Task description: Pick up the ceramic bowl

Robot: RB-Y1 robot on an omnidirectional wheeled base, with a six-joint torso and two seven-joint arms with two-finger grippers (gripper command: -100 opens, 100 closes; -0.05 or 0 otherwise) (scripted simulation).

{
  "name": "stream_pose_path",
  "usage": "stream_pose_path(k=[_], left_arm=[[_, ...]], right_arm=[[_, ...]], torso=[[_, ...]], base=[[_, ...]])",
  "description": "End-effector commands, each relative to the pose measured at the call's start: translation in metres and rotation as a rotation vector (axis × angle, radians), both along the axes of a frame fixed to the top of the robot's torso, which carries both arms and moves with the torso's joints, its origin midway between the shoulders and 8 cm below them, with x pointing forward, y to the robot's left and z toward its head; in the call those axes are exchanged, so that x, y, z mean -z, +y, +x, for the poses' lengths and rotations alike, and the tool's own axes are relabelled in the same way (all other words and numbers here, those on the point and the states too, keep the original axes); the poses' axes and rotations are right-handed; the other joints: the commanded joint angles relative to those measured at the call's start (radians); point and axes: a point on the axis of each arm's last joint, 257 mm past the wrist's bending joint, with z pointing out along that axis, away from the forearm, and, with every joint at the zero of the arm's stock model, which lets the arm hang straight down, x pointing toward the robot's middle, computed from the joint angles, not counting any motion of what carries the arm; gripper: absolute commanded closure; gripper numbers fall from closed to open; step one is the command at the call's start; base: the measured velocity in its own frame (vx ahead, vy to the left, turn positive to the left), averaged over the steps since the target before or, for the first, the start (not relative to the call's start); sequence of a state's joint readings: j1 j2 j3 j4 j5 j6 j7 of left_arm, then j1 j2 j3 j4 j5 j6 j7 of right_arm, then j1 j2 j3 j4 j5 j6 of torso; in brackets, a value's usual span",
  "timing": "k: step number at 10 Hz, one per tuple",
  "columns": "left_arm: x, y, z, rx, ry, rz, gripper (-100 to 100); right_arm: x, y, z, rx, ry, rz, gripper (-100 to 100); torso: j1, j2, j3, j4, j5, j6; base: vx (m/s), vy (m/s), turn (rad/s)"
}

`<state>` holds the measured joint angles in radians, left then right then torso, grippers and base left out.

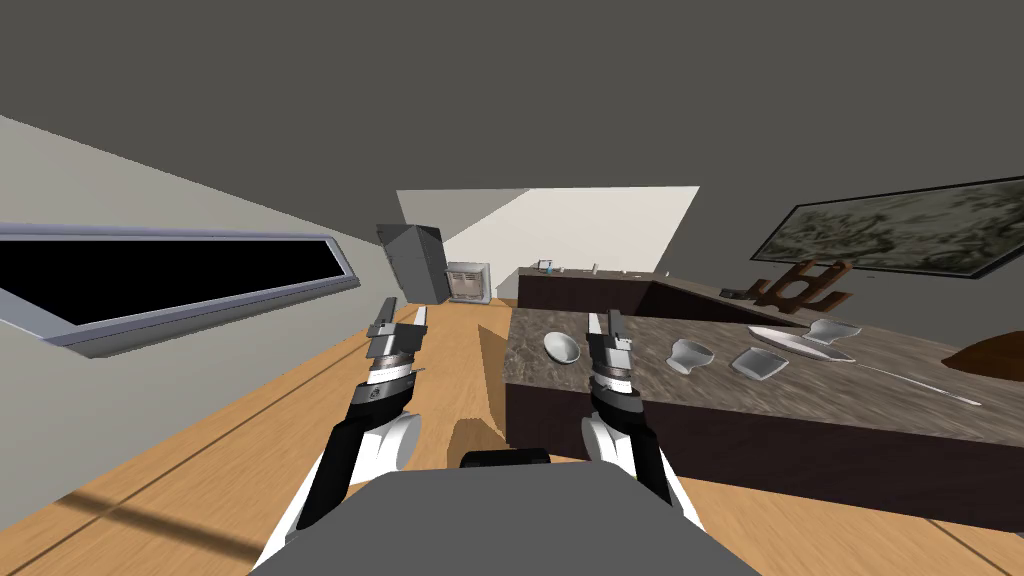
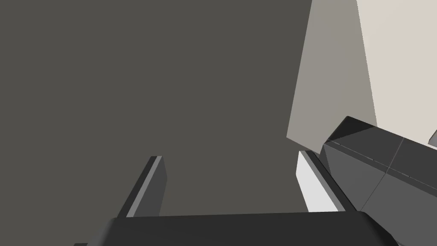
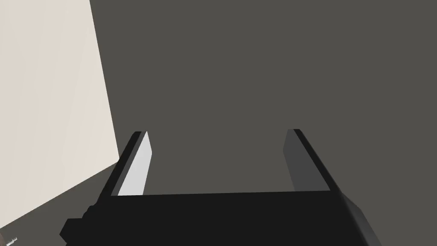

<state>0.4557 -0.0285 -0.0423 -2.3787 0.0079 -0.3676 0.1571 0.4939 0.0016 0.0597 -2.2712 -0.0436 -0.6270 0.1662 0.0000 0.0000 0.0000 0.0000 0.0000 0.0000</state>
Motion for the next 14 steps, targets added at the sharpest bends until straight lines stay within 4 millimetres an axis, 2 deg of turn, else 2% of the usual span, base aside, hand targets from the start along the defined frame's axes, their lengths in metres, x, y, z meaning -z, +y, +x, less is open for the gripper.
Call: stream_pose_path(k=[1, 5, 8, 9, 12, 13, 14], left_arm=[[0.000, 0.000, 0.000, 0.000, 0.000, 0.000, 0], [0.000, 0.000, 0.000, 0.000, 0.000, 0.000, 0], [0.000, 0.000, 0.000, 0.000, 0.000, 0.000, 0], [0.000, 0.000, 0.000, 0.000, 0.000, 0.000, 0], [0.000, 0.000, 0.000, 0.000, 0.000, 0.000, 0], [0.000, 0.000, 0.000, 0.000, 0.000, 0.000, 0], [0.000, 0.000, 0.000, 0.000, 0.000, 0.000, 0]], right_arm=[[0.004, 0.006, 0.004, -0.021, 0.012, -0.036, -100], [0.022, 0.024, 0.015, -0.081, 0.051, -0.140, -100], [0.039, 0.036, 0.024, -0.124, 0.083, -0.226, -100], [0.040, 0.037, 0.024, -0.128, 0.085, -0.235, -100], [0.062, 0.049, 0.032, -0.171, 0.121, -0.338, -100], [0.063, 0.049, 0.032, -0.176, 0.123, -0.352, -100], [0.075, 0.054, 0.037, -0.194, 0.140, -0.400, -100]], torso=[[0.000, 0.000, 0.000, 0.000, 0.000, 0.000], [0.010, 0.000, 0.000, 0.000, 0.002, 0.000], [0.006, 0.000, 0.000, 0.000, 0.001, 0.000], [0.006, 0.001, 0.000, 0.000, 0.001, 0.000], [0.008, 0.001, 0.000, 0.000, 0.002, 0.000], [0.009, 0.000, 0.000, 0.000, 0.002, 0.000], [0.007, -0.001, 0.000, 0.000, 0.002, 0.000]], base=[[-0.008, 0.037, -0.025], [-0.004, 0.120, -0.036], [-0.009, 0.099, -0.034], [-0.008, 0.090, -0.029], [-0.008, 0.127, -0.042], [0.005, 0.111, -0.034], [-0.028, 0.117, -0.037]])
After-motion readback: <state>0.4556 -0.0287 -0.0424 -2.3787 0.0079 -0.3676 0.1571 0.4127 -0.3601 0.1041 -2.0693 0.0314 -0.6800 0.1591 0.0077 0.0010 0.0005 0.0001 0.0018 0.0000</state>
